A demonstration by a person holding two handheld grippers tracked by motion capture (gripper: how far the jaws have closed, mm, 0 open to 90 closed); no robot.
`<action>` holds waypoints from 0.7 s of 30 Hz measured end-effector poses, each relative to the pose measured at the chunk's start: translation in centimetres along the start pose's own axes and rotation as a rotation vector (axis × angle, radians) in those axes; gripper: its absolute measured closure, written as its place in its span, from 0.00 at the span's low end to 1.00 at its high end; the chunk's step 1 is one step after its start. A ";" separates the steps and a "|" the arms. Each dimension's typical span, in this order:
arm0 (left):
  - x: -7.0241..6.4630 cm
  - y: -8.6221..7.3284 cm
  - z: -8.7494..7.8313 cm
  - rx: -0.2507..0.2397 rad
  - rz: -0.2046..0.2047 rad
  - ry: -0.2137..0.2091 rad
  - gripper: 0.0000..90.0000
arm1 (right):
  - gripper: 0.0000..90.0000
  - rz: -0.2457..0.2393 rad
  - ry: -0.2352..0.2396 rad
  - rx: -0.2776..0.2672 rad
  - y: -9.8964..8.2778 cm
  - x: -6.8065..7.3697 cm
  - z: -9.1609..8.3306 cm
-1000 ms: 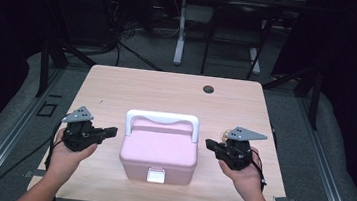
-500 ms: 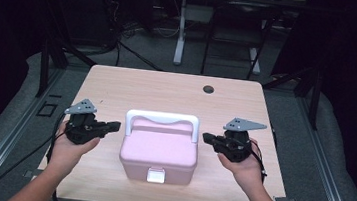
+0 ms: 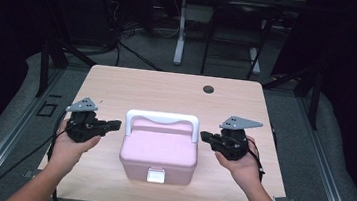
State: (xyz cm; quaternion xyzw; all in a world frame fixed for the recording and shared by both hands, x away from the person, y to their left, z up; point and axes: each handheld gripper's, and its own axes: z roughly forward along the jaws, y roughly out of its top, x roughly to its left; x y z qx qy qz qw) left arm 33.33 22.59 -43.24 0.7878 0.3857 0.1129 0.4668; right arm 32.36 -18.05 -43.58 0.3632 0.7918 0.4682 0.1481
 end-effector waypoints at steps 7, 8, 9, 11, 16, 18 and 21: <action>-0.1 0.0 0.2 0.000 0.009 -0.004 1.00 | 1.00 -0.001 0.009 0.005 0.1 0.0 0.2; -0.1 0.1 0.2 0.002 0.008 -0.007 1.00 | 1.00 -0.003 0.008 0.006 0.1 0.0 0.2; -0.1 0.1 0.2 0.001 0.005 -0.009 1.00 | 1.00 0.002 0.008 0.008 0.2 -0.1 0.2; -0.1 0.1 0.3 0.005 0.000 -0.019 0.96 | 1.00 0.011 0.011 0.002 0.2 -0.3 0.2; 0.0 0.1 0.5 0.010 -0.007 -0.025 0.85 | 0.89 0.026 0.031 0.027 0.3 -0.6 0.4; 0.1 0.1 0.6 0.015 -0.007 -0.024 0.80 | 0.86 0.024 0.032 0.027 0.3 -0.6 0.5; 0.0 0.1 0.9 0.017 -0.011 -0.034 0.76 | 0.81 0.032 0.038 0.022 0.3 -0.6 0.6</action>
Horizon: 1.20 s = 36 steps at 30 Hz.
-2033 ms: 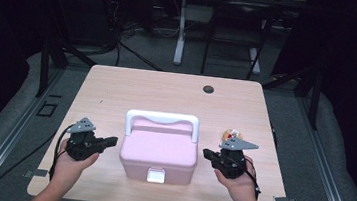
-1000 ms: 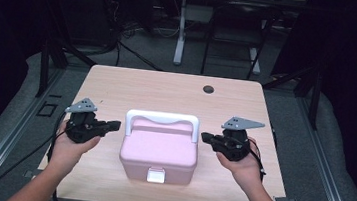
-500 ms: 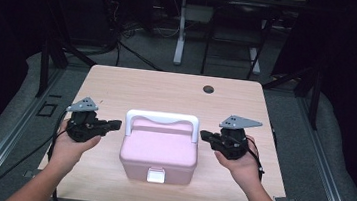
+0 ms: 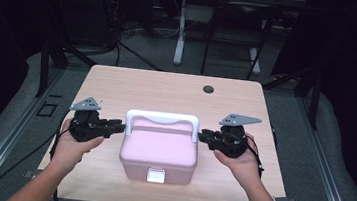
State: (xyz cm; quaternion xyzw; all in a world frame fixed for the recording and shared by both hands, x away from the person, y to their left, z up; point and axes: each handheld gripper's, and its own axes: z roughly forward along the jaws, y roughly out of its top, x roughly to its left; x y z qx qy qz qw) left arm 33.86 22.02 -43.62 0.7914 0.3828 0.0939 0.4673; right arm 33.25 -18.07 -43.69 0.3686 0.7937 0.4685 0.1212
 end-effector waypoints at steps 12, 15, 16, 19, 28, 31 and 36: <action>-0.3 0.1 1.1 0.021 0.002 -0.025 0.70 | 0.69 0.014 0.042 0.009 0.1 0.0 0.7; -0.3 0.1 1.4 0.026 0.002 -0.028 0.69 | 0.66 0.026 0.043 0.013 0.2 -0.1 1.0; -0.3 0.1 1.4 0.026 -0.003 -0.031 0.69 | 0.66 0.027 0.041 0.013 0.1 -0.2 1.1; -0.2 0.1 1.6 0.029 -0.005 -0.033 0.69 | 0.65 0.032 0.040 0.017 0.1 -0.4 1.4; -0.3 0.0 1.7 0.019 0.004 -0.028 0.72 | 0.70 0.016 0.063 0.017 0.0 0.0 1.8; -0.5 0.0 1.5 0.012 0.014 -0.026 0.74 | 0.73 -0.005 0.051 0.015 0.0 0.3 1.8; -0.8 -0.2 1.1 0.005 0.038 -0.016 0.77 | 0.76 -0.037 0.041 0.005 -0.1 0.7 1.6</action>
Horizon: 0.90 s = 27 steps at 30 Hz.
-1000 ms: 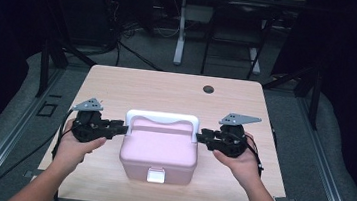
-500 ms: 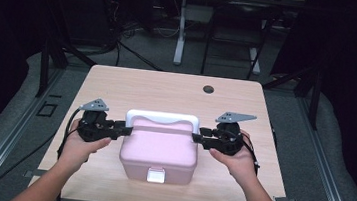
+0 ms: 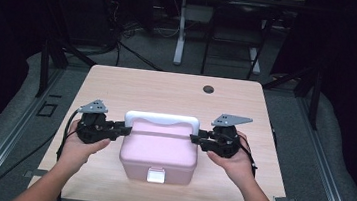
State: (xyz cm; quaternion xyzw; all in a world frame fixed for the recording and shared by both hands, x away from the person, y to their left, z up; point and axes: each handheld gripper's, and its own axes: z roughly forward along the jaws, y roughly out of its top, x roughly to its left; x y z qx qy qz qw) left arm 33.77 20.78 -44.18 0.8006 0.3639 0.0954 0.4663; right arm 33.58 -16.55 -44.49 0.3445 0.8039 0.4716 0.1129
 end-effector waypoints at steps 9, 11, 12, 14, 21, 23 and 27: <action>-0.4 -0.5 -0.2 -0.002 0.014 -0.005 0.79 | 0.81 -0.041 -0.020 -0.014 -0.4 0.6 -0.5; -0.4 -0.6 -0.1 -0.002 0.018 -0.003 0.79 | 0.81 -0.042 -0.020 -0.018 -0.5 0.7 -0.5; -0.5 -0.7 -0.1 -0.004 0.015 -0.003 0.79 | 0.81 -0.041 -0.019 -0.018 -0.5 0.7 -0.5; -0.4 -0.7 -0.1 -0.002 0.020 -0.001 0.80 | 0.82 -0.038 -0.019 -0.018 -0.6 0.6 -0.5; -0.4 -0.7 -0.1 0.001 0.023 0.001 0.81 | 0.82 -0.037 -0.015 -0.020 -0.7 0.6 -0.5; -0.5 -0.7 -0.1 -0.002 0.025 0.007 0.81 | 0.82 -0.036 -0.015 -0.020 -0.7 0.7 -0.5; -0.6 -0.6 -0.2 0.010 0.037 0.013 0.82 | 0.82 -0.038 -0.017 -0.022 -0.7 0.7 -0.6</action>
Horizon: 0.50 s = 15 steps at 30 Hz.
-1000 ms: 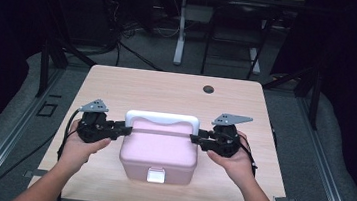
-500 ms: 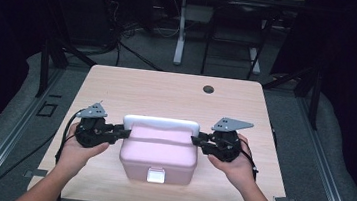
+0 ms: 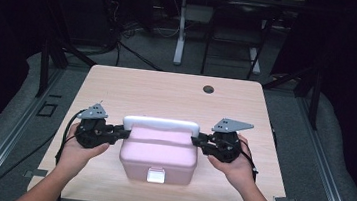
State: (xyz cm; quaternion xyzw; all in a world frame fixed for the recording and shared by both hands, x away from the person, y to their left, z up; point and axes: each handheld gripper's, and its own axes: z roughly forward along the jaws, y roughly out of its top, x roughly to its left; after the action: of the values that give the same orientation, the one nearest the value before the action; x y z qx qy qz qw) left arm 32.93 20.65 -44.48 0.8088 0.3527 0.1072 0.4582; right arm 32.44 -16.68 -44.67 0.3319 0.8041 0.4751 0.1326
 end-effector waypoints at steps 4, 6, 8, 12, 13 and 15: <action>0.0 0.1 0.0 0.007 0.005 0.003 0.82 | 0.83 0.003 0.003 -0.001 0.0 0.0 0.0; 0.0 0.2 0.0 0.010 0.002 0.001 0.82 | 0.83 0.004 0.004 -0.002 0.0 -0.1 0.0; 0.0 0.3 0.0 0.011 -0.001 -0.001 0.82 | 0.83 0.010 0.007 -0.005 0.1 -0.1 0.0; 0.1 0.5 -0.2 0.003 -0.002 -0.002 0.82 | 0.83 0.013 0.009 -0.012 0.2 -0.1 -0.1; 0.1 0.6 -0.3 0.008 -0.001 -0.005 0.82 | 0.83 0.015 0.009 -0.014 0.3 -0.1 -0.2; 0.2 0.8 -0.3 0.002 -0.008 -0.007 0.82 | 0.83 0.014 0.009 -0.021 0.5 -0.1 -0.3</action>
State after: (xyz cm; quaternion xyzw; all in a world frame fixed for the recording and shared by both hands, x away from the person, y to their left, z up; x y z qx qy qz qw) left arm 33.30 20.75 -43.70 0.8083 0.3542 0.1021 0.4591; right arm 32.60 -16.79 -44.16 0.3340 0.7973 0.4858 0.1292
